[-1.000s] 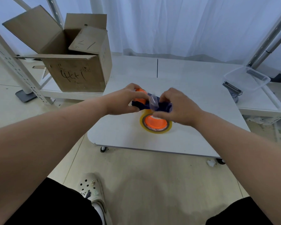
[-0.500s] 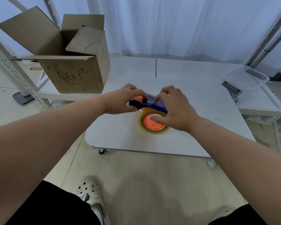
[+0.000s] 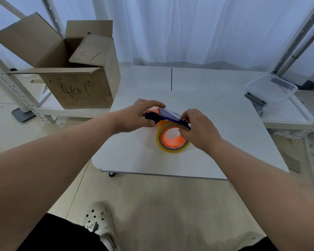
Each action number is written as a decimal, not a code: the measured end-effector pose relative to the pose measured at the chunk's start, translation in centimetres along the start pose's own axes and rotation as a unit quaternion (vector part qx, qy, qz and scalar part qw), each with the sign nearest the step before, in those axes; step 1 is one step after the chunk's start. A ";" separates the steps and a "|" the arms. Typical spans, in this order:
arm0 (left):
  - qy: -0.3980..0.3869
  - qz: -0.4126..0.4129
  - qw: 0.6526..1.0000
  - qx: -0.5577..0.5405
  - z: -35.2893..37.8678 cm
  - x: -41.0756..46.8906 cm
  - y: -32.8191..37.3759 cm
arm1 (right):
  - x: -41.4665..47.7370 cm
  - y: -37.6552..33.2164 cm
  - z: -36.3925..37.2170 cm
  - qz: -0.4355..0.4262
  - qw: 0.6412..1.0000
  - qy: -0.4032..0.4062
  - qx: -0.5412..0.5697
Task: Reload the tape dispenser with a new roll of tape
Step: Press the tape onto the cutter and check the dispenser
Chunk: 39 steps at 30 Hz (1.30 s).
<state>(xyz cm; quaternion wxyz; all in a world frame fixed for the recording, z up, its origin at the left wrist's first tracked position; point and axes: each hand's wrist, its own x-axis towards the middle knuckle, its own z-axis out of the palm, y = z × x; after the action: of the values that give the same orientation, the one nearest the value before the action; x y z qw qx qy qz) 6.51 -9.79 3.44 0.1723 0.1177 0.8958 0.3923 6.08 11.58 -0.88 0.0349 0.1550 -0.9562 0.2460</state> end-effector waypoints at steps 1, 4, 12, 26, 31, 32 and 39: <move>-0.006 -0.002 1.000 -0.016 0.1 0.2 0.1 | 0.1 0.1 -0.1 0.003 1.000 0.002 0.002; -0.033 -0.010 0.998 -0.058 0.5 1.1 0.1 | 0.2 0.7 -0.6 0.007 1.000 -0.006 -0.027; -0.004 -0.054 0.986 -0.159 2.0 6.1 1.3 | 1.8 4.3 -3.1 0.054 0.997 -0.025 -0.049; 0.161 -0.031 0.979 0.120 1.5 12.2 -2.8 | 8.4 6.8 -0.6 0.188 0.976 -0.088 0.068; 0.069 0.056 0.940 0.330 3.0 12.6 -2.2 | 7.9 7.7 0.2 0.264 0.923 -0.083 0.267; 0.042 0.060 0.934 0.350 3.4 12.9 -1.9 | 7.5 7.7 0.1 0.270 0.911 -0.082 0.300; 0.033 0.052 0.919 0.390 4.6 14.4 -1.7 | 6.9 8.0 0.1 0.299 0.867 -0.042 0.397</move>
<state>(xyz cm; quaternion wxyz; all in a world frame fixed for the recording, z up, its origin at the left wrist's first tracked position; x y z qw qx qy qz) -4.90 -2.91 -3.88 0.0627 0.2090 0.9756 0.0234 -2.98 16.22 -3.70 -0.1446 -0.1273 -0.7788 0.5969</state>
